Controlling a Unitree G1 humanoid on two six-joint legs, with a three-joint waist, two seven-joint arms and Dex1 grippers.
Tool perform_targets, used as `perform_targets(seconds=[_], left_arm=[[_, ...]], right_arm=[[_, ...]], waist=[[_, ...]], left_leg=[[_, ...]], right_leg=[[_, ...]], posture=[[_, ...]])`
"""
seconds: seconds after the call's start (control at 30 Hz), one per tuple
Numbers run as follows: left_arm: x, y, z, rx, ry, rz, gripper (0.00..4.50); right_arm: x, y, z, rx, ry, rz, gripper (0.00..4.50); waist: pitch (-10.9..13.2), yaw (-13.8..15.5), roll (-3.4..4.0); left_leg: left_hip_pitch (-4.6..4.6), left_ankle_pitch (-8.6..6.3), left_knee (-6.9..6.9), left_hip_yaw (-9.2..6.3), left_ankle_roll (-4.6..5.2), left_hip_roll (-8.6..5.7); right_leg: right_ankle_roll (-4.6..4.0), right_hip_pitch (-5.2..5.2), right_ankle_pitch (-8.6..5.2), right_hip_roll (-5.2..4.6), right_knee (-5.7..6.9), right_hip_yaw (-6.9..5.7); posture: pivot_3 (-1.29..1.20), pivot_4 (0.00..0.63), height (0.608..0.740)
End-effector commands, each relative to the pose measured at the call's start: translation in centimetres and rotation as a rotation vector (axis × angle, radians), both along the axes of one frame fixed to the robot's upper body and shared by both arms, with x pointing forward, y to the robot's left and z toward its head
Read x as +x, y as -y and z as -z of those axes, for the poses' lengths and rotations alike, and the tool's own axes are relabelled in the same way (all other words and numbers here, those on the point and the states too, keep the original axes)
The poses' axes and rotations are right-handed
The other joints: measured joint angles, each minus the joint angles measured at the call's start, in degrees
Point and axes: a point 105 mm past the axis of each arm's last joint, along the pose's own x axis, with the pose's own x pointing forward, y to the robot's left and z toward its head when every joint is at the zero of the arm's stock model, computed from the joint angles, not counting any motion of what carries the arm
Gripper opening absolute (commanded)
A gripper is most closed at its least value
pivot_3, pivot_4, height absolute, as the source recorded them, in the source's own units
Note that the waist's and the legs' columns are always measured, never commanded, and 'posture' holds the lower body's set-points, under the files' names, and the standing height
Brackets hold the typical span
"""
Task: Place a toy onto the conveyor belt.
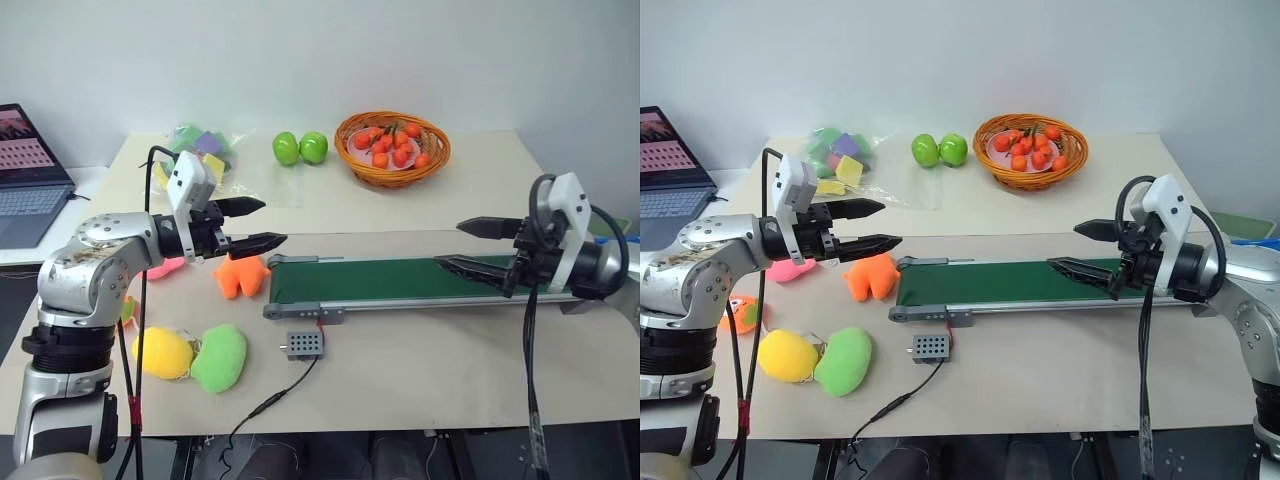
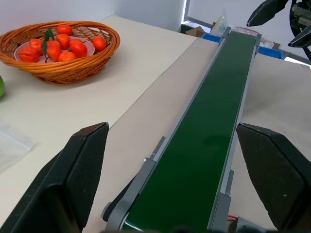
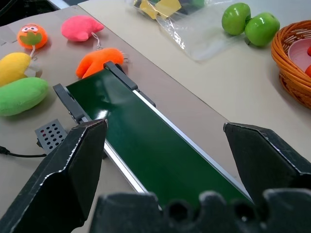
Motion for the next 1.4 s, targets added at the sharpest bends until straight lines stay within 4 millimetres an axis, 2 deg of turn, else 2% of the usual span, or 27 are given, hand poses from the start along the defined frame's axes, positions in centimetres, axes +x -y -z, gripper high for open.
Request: perform_targets(seconds=[0.03,0.47,0.7,0.77,0.87,0.97,1.1,1.3,1.4], left_arm=[[-0.1,-0.1,-1.0,0.016,0.07,-0.008,4.46],[0.2,-0.1,-1.4,-0.005,0.074,-0.013,4.46],[0.5,-1.4,-1.3,0.014,0.087,-0.067,4.46],[0.7,-3.0,-1.5,0.011,0.098,-0.151,4.46],[0.4,-6.0,-1.3,0.021,0.108,-0.251,4.46],[-0.3,-8.0,-1.6,-0.013,0.106,-0.329,4.46],[-1.3,-12.7,-1.0,-0.063,0.081,-0.497,4.46],[-4.7,-19.6,-0.5,-0.192,0.049,-0.767,4.46],[-6.7,-22.8,0.9,-0.163,0.057,-0.913,4.46]], right_arm=[[0.1,-0.1,-1.2,-0.004,0.062,-0.012,4.5],[0.1,-0.5,-1.1,-0.021,0.06,-0.023,4.5],[0.6,-1.3,-0.9,-0.018,0.063,-0.031,4.5],[1.6,-1.2,-0.6,-0.014,0.061,-0.027,4.5],[2.5,-2.2,-0.3,-0.001,0.06,-0.049,4.5],[3.0,-2.7,-0.4,0.014,0.06,-0.094,4.5],[3.7,-4.0,-0.2,0.025,0.056,-0.146,4.5],[4.6,-4.9,0.4,0.028,0.041,-0.195,4.5],[5.0,-5.5,0.6,0.035,0.037,-0.218,4.5]], waist=[[0.0,0.0,0.0],[0.0,0.0,0.0],[0.0,-0.1,0.0],[0.0,-0.1,0.0],[0.0,-0.7,0.01],[0.0,-0.7,0.02],[0.0,-0.9,0.03],[0.0,-1.3,0.05],[0.0,-1.6,0.07]], left_leg=[[0.01,0.0,0.0,0.01,0.0,0.0],[0.1,-0.06,-0.01,0.18,0.0,0.1],[0.14,-0.07,-0.02,0.26,-0.01,0.15],[0.15,-0.08,-0.03,0.27,-0.01,0.16],[0.31,-0.11,-0.14,0.46,0.0,0.21],[0.55,-0.11,-0.43,0.62,-0.01,0.3],[0.67,-0.11,-0.62,0.74,-0.01,0.38],[0.71,-0.12,-0.79,0.78,-0.02,0.47],[0.74,-0.12,-0.86,0.8,-0.03,0.49]], right_leg=[[-0.01,0.0,0.0,0.0,0.0,0.0],[-0.05,0.01,0.03,0.05,-0.01,0.04],[-0.06,0.01,0.04,0.08,0.0,0.07],[-0.06,0.01,0.04,0.09,-0.01,0.07],[-0.1,0.01,0.06,0.09,0.01,0.09],[-0.15,0.01,0.07,0.1,0.0,0.09],[-0.19,0.0,0.09,0.13,-0.05,0.09],[-0.27,-0.03,0.14,0.24,-0.27,0.07],[-0.3,-0.04,0.16,0.27,-0.34,0.06]], posture=[[0.0,0.15,0.74],[0.0,0.15,0.74],[0.0,0.15,0.74],[0.0,0.15,0.74],[0.0,0.15,0.74],[0.0,0.15,0.74],[0.0,0.15,0.74],[0.0,0.15,0.74],[0.0,0.15,0.74]])
